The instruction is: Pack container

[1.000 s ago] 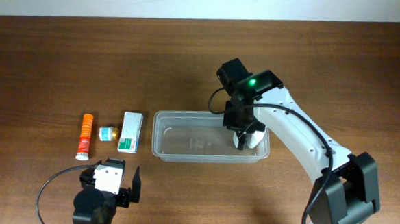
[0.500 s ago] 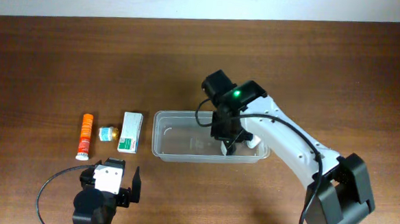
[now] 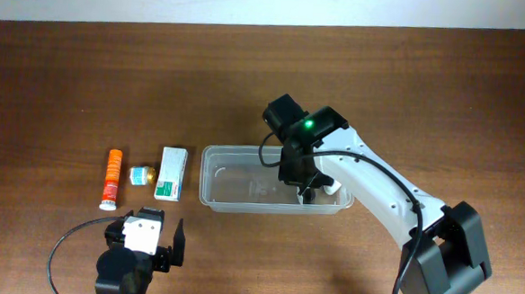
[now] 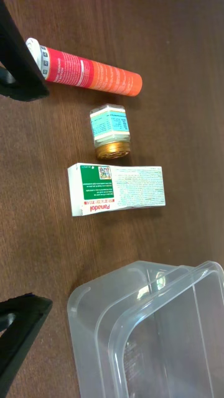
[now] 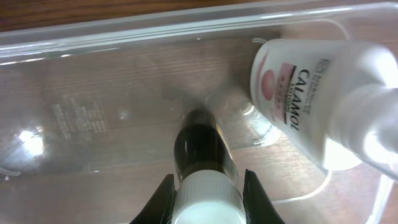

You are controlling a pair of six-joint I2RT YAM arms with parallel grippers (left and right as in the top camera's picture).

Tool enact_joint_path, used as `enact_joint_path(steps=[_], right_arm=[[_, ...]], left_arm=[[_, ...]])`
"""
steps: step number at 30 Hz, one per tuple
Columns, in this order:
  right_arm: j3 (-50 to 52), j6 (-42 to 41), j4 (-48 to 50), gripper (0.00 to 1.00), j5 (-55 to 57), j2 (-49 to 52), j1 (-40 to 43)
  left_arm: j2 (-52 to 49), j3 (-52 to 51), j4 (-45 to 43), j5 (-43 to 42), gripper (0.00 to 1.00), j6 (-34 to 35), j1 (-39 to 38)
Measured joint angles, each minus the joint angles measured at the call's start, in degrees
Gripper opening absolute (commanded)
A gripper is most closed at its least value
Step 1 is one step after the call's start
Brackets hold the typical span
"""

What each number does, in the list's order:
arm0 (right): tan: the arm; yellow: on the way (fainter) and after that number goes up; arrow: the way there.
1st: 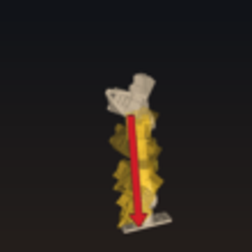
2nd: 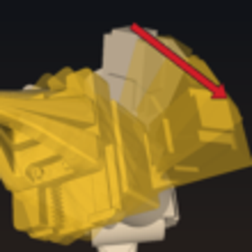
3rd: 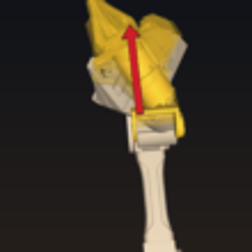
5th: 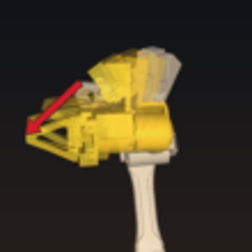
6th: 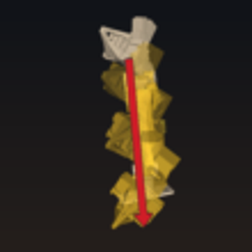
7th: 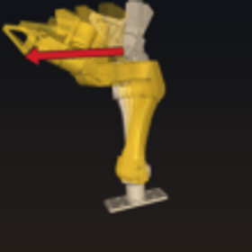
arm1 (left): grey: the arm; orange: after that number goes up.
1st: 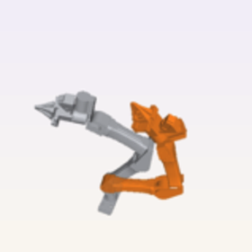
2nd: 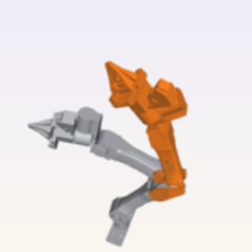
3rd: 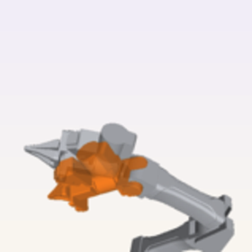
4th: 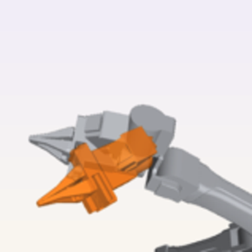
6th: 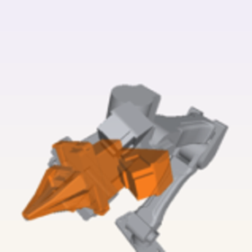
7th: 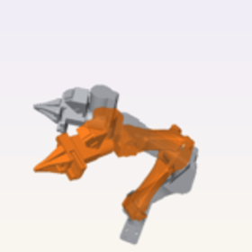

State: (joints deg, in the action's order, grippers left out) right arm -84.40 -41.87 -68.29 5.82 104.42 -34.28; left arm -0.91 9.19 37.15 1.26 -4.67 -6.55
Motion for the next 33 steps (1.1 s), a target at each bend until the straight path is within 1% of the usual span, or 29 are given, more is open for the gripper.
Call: enact_joint_path(steps=[2, 3, 4, 6, 9, 11, 16, 17, 19, 24, 26, 29, 33], right_arm=[[0.00, -0.02, -0.39, 0.11, 0.44, 0.00, 0.00], [0.00, 0.04, -0.39, 0.16, 0.46, 0.00, 0.00], [0.00, 0.00, -0.39, 0.24, 0.46, 0.00, 0.00], [0.17, 0.00, -0.42, 0.35, 0.66, 0.00, 0.00], [0.31, -0.02, -0.46, 0.48, 0.85, 0.00, 0.00], [0.31, 0.00, -0.44, 0.51, 0.87, 0.00, 0.00], [0.35, -0.17, -0.33, 0.53, 0.94, -0.90, 0.00], [0.42, -0.15, -0.26, 0.59, 1.03, -1.62, 0.00], [0.63, -0.28, -0.26, 0.63, 1.88, -4.70, 0.00], [0.66, 0.48, -1.14, 0.61, 3.32, -15.17, 1.18], [0.63, 1.31, -2.34, 0.54, 3.67, -18.40, 3.26], [0.63, 3.15, -3.50, 0.45, 3.74, -19.19, 8.28], [0.63, 8.09, -2.97, 0.44, 1.38, -16.11, 14.38]], left_arm=[[0.00, 0.00, 0.00, 0.00, 1.00, 0.00, 0.00], [0.00, 0.00, 0.00, 0.00, 1.00, 0.00, 0.00], [0.00, 0.00, 0.00, 0.00, 1.00, 0.02, 0.00], [0.00, 0.00, 0.00, 0.00, 1.00, 0.00, 0.00], [0.00, 0.00, 0.00, 0.00, 1.00, 0.02, 0.00], [0.00, 0.00, 0.00, 0.00, 1.00, 0.00, 0.00], [0.00, 0.00, 0.00, 0.00, 1.00, 0.00, 0.00], [0.00, 0.00, 0.00, 0.00, 1.00, 0.02, 0.00], [0.00, 0.00, 0.02, 0.00, 1.00, 0.00, 0.00], [0.00, 0.00, 0.00, 0.00, 1.00, 0.02, 0.00], [0.00, 0.00, 0.00, 0.00, 1.00, 0.02, 0.00], [0.00, 0.00, 0.00, 0.00, 1.00, 0.00, 0.00], [0.00, 0.00, 0.00, 0.00, 1.00, 0.00, 0.00]])
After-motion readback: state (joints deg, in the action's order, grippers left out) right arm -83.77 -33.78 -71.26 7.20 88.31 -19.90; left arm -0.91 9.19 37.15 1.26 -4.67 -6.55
